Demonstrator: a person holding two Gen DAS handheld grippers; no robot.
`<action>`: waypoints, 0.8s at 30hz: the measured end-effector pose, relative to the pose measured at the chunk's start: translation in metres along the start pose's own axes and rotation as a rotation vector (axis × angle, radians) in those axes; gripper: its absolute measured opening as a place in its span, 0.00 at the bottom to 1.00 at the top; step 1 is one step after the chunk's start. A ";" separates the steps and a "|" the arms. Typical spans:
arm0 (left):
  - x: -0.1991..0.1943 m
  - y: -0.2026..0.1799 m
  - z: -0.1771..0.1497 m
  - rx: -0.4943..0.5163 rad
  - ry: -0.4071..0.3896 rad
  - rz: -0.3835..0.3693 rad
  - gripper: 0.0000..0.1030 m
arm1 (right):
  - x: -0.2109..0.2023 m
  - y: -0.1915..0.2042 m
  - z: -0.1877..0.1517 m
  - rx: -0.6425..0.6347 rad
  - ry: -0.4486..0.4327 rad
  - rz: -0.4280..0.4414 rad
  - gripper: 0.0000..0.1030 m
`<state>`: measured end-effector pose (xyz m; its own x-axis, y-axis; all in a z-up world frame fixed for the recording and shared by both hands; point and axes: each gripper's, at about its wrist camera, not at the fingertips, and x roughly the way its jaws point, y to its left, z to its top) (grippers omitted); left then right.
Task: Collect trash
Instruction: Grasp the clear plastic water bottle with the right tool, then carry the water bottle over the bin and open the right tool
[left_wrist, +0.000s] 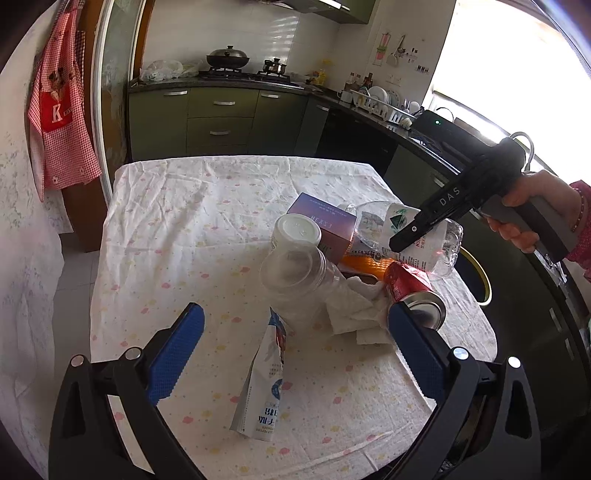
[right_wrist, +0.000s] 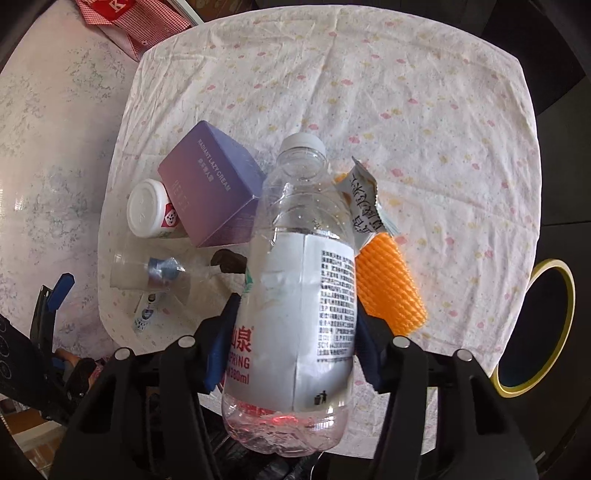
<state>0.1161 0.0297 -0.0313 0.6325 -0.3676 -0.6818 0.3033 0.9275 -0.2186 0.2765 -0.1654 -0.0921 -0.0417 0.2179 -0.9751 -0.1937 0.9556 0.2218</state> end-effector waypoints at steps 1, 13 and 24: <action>0.000 -0.001 0.000 0.000 0.000 0.001 0.95 | -0.003 -0.002 -0.002 -0.005 -0.012 -0.002 0.52; 0.005 -0.018 0.005 0.023 0.006 0.001 0.95 | -0.028 -0.038 -0.044 -0.008 -0.151 0.102 0.52; 0.007 -0.034 0.008 0.053 0.012 -0.004 0.95 | -0.069 -0.103 -0.100 0.100 -0.320 0.270 0.52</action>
<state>0.1157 -0.0052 -0.0231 0.6230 -0.3699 -0.6892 0.3429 0.9211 -0.1843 0.2018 -0.2988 -0.0482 0.2311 0.4981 -0.8358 -0.1205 0.8671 0.4834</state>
